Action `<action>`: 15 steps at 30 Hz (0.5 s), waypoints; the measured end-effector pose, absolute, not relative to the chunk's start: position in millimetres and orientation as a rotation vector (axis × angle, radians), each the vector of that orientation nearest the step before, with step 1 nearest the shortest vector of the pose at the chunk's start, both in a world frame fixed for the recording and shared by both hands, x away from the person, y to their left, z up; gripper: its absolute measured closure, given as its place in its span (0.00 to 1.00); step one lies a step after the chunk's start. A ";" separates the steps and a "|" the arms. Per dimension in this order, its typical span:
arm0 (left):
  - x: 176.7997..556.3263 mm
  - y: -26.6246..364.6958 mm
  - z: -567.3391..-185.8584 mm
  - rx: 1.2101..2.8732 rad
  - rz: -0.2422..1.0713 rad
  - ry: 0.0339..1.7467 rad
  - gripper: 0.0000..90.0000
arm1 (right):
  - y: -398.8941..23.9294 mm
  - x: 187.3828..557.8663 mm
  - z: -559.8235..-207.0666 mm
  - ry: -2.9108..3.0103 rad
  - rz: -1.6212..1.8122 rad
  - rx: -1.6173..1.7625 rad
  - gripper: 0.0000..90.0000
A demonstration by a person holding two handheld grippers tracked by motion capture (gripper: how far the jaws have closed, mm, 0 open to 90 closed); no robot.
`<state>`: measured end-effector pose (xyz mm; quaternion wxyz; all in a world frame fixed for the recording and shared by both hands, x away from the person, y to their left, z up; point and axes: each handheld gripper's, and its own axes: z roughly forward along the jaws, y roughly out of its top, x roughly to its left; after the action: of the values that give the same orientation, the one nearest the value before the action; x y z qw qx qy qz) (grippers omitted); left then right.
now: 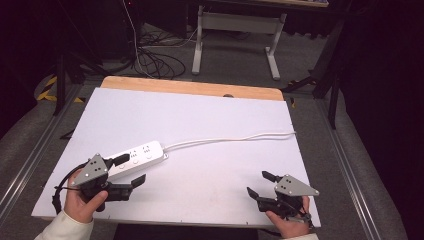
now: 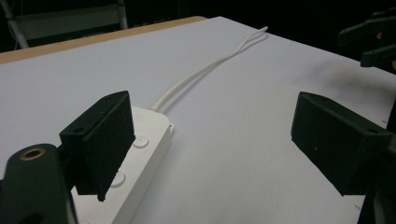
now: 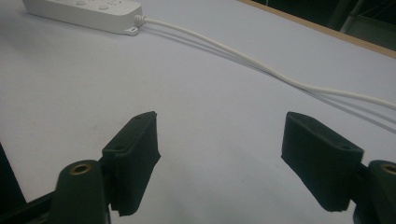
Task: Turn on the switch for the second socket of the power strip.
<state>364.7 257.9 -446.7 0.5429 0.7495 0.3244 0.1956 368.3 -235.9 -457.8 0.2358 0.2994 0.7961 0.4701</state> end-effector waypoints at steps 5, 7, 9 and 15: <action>365.1 258.9 -461.1 1.824 0.488 0.757 0.16 | -235.9 368.2 -458.0 2.185 1.287 0.820 0.31; 365.2 259.8 -463.9 1.830 0.483 0.756 0.17 | -235.9 368.4 -458.3 2.187 1.285 0.821 0.31; 365.0 260.3 -467.1 1.828 0.481 0.753 0.17 | -236.1 368.6 -458.4 2.186 1.284 0.820 0.31; 363.4 260.8 -477.8 1.833 0.466 0.730 0.17 | -236.2 368.6 -458.4 2.187 1.283 0.819 0.31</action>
<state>363.4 260.8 -477.8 0.5289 0.7673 0.3057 0.1950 368.6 -236.2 -458.4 0.2365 0.2986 0.7975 0.4679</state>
